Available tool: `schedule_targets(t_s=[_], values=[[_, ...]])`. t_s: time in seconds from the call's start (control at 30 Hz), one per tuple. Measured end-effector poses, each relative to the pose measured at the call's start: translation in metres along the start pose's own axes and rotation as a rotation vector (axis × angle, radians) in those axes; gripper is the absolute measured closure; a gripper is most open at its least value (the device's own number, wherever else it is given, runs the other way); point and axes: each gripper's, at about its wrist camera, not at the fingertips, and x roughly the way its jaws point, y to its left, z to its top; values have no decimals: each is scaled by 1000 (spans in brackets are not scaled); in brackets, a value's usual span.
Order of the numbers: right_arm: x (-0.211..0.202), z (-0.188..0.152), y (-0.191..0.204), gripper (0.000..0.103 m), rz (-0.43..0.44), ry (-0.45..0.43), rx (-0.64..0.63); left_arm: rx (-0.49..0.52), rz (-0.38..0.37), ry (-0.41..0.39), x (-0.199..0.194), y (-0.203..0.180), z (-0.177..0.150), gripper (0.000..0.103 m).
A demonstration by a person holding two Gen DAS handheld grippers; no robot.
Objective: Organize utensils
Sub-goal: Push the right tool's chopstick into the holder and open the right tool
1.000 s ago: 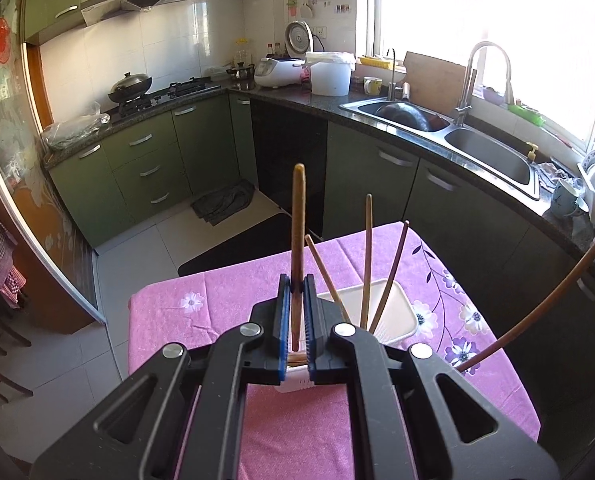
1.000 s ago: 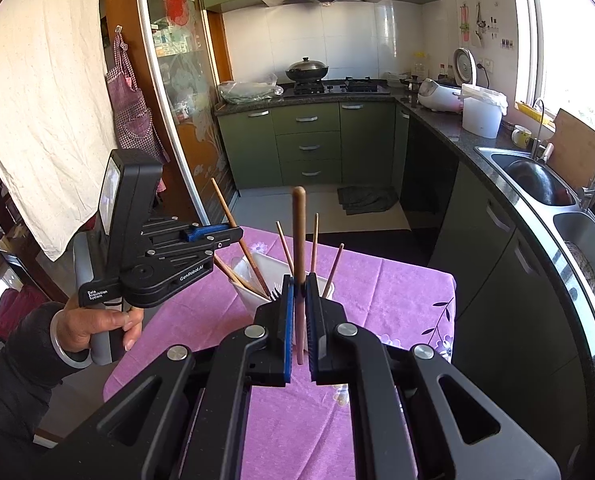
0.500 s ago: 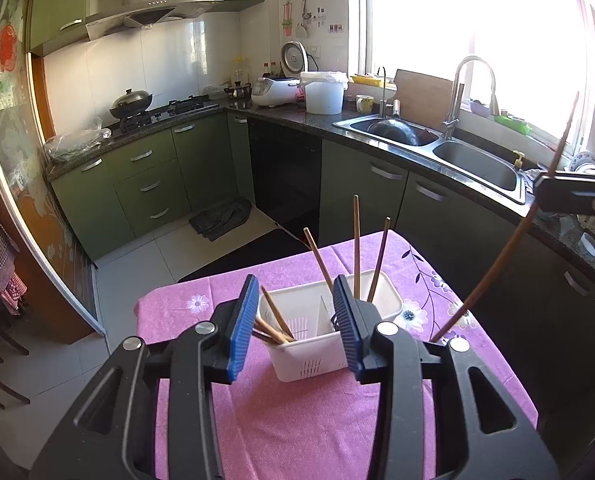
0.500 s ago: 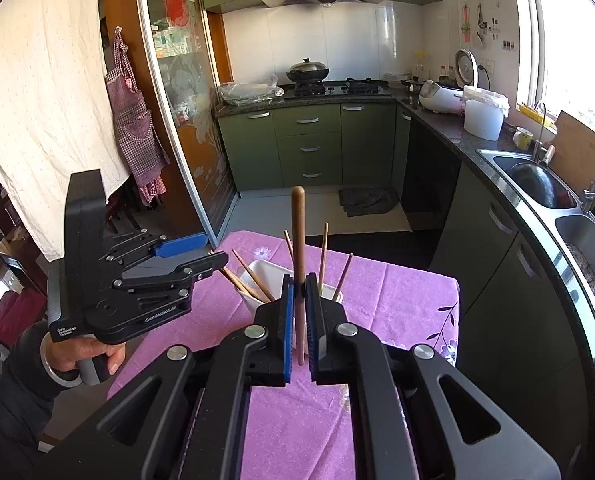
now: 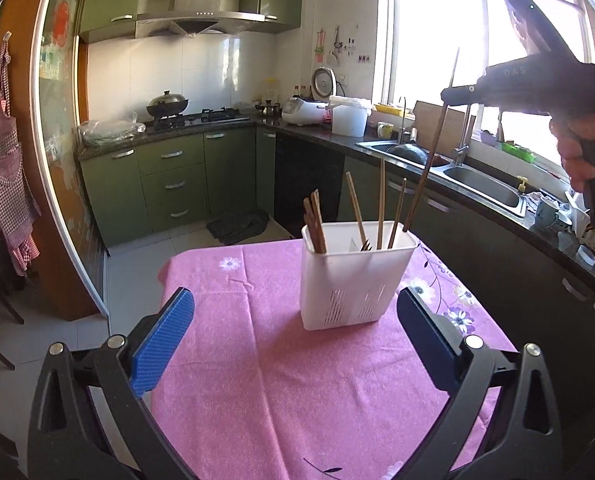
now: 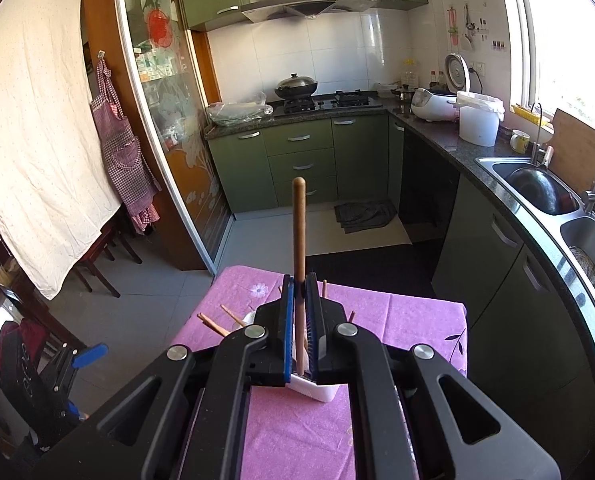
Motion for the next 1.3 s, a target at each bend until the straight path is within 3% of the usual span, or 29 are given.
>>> schedule_targets(t_s=[0.23, 0.47, 0.77, 1.23, 1.3], values=[[43, -5, -10, 96, -26, 50, 22, -50, 20, 16, -1, 21, -26, 7], [60, -13, -12, 96, -52, 67, 2, -32, 95, -26, 1, 13, -24, 7], [106, -42, -15, 96, -68, 152, -15, -1, 145, -10, 10, 6, -28, 7], [129, -70, -18, 96, -78, 195, -30, 18, 156, 14, 15, 0, -31, 7], [125, -70, -17, 92, -73, 188, -32, 20, 154, 14, 15, -2, -31, 7]])
